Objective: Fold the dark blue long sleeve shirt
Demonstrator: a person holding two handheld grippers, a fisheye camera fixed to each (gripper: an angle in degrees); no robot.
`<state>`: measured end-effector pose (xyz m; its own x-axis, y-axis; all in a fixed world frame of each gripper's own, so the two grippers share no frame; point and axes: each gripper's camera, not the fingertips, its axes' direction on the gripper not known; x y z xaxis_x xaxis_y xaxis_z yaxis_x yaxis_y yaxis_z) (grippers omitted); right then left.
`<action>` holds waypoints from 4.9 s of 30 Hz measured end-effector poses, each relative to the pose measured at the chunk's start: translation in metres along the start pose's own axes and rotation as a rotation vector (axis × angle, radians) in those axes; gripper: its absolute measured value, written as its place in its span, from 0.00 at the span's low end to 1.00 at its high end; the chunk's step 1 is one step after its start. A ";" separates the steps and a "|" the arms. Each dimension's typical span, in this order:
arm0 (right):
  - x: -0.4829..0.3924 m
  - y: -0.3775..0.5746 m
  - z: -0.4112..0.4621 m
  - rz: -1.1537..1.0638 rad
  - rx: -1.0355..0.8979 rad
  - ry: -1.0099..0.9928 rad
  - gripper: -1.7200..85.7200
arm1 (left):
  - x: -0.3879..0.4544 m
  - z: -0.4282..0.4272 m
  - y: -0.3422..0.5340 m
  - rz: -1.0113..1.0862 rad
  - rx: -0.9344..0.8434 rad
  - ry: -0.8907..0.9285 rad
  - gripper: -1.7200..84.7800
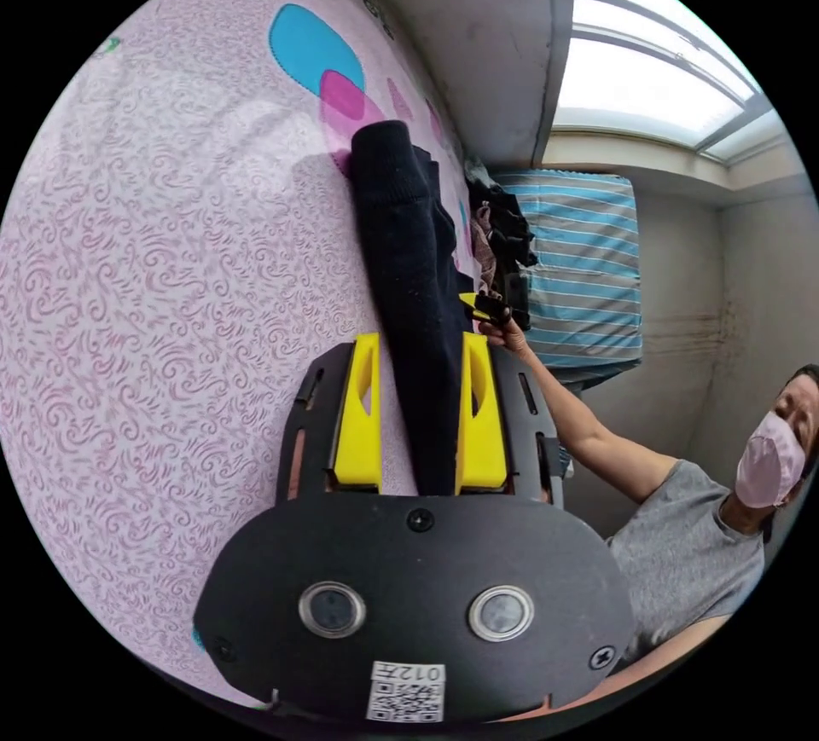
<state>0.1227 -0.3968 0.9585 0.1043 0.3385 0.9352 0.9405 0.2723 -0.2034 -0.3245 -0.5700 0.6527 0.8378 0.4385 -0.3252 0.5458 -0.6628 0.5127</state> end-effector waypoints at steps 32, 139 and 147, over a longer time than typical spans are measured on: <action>-0.134 0.061 0.130 -0.273 0.048 0.271 0.09 | 0.049 -0.037 0.062 0.156 0.099 -0.202 0.08; -0.092 0.332 -0.081 0.243 0.242 -0.144 0.18 | 0.578 0.345 0.467 1.245 -0.415 -1.024 0.14; -0.102 0.316 -0.087 0.327 0.255 -0.205 0.09 | 0.598 0.369 0.518 1.316 -0.343 -1.065 0.15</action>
<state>0.4376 -0.4237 0.8241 0.2920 0.6081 0.7382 0.7562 0.3257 -0.5675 0.4632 -0.8750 0.4306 0.3996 -0.9044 0.1493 -0.3641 -0.0072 0.9313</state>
